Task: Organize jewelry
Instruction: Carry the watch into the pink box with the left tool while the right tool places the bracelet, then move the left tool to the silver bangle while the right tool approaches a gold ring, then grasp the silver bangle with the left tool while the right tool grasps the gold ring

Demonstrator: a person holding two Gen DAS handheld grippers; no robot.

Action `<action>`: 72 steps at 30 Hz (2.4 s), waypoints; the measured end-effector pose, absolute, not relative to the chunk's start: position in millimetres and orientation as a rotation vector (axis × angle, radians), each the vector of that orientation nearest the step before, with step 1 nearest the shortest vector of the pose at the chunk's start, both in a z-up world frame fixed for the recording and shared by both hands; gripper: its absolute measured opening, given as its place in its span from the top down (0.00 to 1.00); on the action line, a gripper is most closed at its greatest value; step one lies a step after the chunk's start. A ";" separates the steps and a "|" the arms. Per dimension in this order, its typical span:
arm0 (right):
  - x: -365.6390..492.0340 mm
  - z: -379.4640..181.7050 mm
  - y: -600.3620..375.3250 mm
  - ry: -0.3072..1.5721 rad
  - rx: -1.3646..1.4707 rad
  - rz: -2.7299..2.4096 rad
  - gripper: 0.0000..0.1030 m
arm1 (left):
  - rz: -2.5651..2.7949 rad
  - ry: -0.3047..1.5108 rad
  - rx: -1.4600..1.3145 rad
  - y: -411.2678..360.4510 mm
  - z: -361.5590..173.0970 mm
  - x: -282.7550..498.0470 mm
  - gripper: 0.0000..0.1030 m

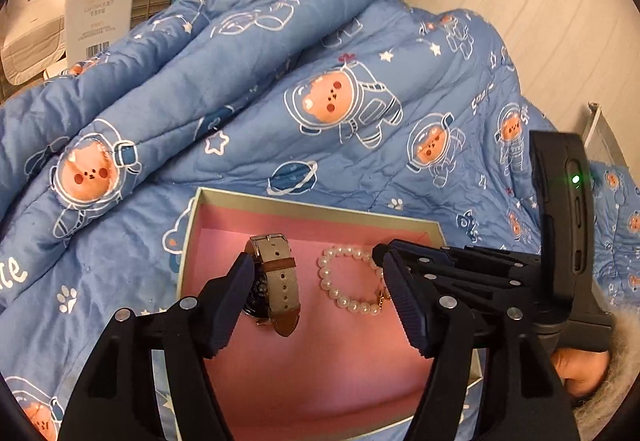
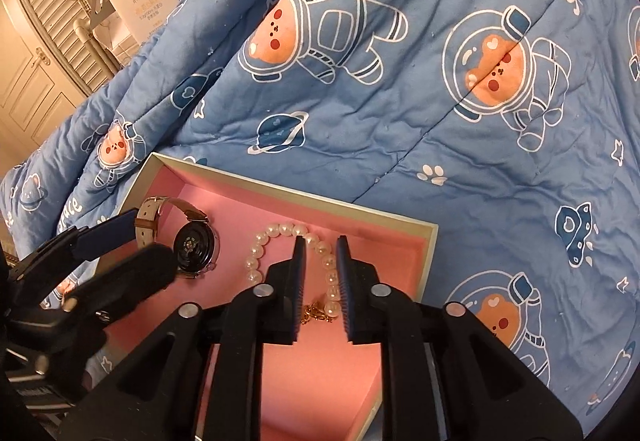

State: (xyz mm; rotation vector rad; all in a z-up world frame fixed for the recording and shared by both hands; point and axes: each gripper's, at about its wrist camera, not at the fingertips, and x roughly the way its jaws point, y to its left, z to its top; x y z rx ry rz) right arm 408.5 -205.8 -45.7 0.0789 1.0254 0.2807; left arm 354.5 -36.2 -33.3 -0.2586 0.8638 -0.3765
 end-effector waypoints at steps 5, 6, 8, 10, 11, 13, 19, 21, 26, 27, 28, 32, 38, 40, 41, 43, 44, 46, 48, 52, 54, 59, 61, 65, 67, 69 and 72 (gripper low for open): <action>400.8 -33.6 -206.0 0.979 0.103 0.300 0.56 | -0.408 0.813 -0.380 -18.0 -9.9 344.8 0.32; 397.7 -30.8 -205.8 0.971 0.112 0.311 0.54 | -0.400 0.798 -0.380 -14.8 -5.0 341.4 0.28; 388.7 -25.4 -205.3 0.950 0.113 0.319 0.43 | -0.379 0.778 -0.360 -10.4 1.7 333.3 0.21; 375.1 -16.8 -205.4 0.910 0.110 0.317 0.33 | -0.357 0.754 -0.343 -5.9 6.1 321.5 0.14; 366.4 -12.6 -207.2 0.891 0.108 0.320 0.31 | -0.355 0.745 -0.338 -3.8 7.4 314.4 0.12; 349.6 -4.8 -202.6 0.868 0.087 0.332 0.30 | -0.354 0.730 -0.313 -1.7 8.8 297.6 0.08; 287.0 -1.8 -203.1 0.820 -0.006 0.363 0.26 | -0.337 0.718 -0.211 1.9 -5.1 243.8 0.07; 267.5 -7.0 -204.5 0.823 -0.026 0.371 0.26 | -0.328 0.732 -0.186 1.9 -14.1 228.0 0.07; 221.3 -24.0 -211.7 0.819 -0.070 0.397 0.26 | -0.333 0.746 -0.130 0.1 -32.8 190.3 0.07; 212.9 -27.2 -213.3 0.818 -0.075 0.406 0.26 | -0.336 0.747 -0.111 -1.6 -36.1 182.7 0.07; 204.9 -29.5 -214.2 0.816 -0.081 0.415 0.26 | -0.339 0.748 -0.096 -3.2 -38.8 176.1 0.07; 176.1 -40.3 -214.2 0.808 -0.128 0.460 0.27 | -0.373 0.754 -0.062 -12.2 -48.9 154.2 0.07; 157.6 -65.8 -212.7 0.865 -0.173 0.539 0.43 | -0.421 0.789 -0.055 -26.7 -67.4 136.5 0.07; 156.6 -73.6 -212.7 0.876 -0.185 0.539 0.45 | -0.427 0.795 -0.050 -31.1 -71.8 133.4 0.07; 157.1 -76.3 -212.5 0.882 -0.185 0.541 0.48 | -0.430 0.798 -0.048 -32.9 -73.4 132.7 0.08; 157.4 -79.9 -210.5 0.884 -0.188 0.551 0.52 | -0.435 0.800 -0.040 -36.8 -75.4 131.5 0.08; 157.7 -80.8 -208.8 0.880 -0.197 0.559 0.56 | -0.435 0.802 -0.033 -38.4 -76.3 131.7 0.08; 159.8 -83.8 -205.4 0.876 -0.226 0.561 0.59 | -0.439 0.806 -0.020 -40.8 -78.0 132.4 0.08; 163.1 -85.8 -205.1 0.878 -0.225 0.568 0.64 | -0.444 0.811 -0.016 -41.2 -79.9 133.3 0.08; 166.3 -87.6 -205.0 0.876 -0.217 0.596 0.73 | -0.445 0.812 -0.012 -41.1 -81.5 136.5 0.09; 167.0 -87.4 -205.9 0.876 -0.204 0.602 0.75 | -0.443 0.810 -0.003 -42.3 -81.7 138.7 0.10; 163.9 -84.0 -210.6 0.875 -0.177 0.594 0.75 | -0.455 0.811 0.026 -49.9 -82.6 146.4 0.17; 162.1 -82.8 -214.2 0.875 -0.160 0.583 0.75 | -0.455 0.811 0.043 -54.1 -83.6 149.9 0.19; 158.6 -81.8 -224.6 0.882 -0.114 0.557 0.75 | -0.462 0.812 0.069 -62.2 -83.4 157.5 0.22; 156.5 -82.2 -227.9 0.884 -0.099 0.545 0.75 | -0.461 0.818 0.078 -65.5 -82.9 162.5 0.26; 154.8 -82.6 -229.0 0.887 -0.091 0.539 0.75 | -0.467 0.822 0.089 -69.1 -82.6 167.3 0.29; 153.7 -83.3 -229.5 0.889 -0.081 0.533 0.75 | -0.474 0.825 0.104 -74.6 -81.9 171.6 0.32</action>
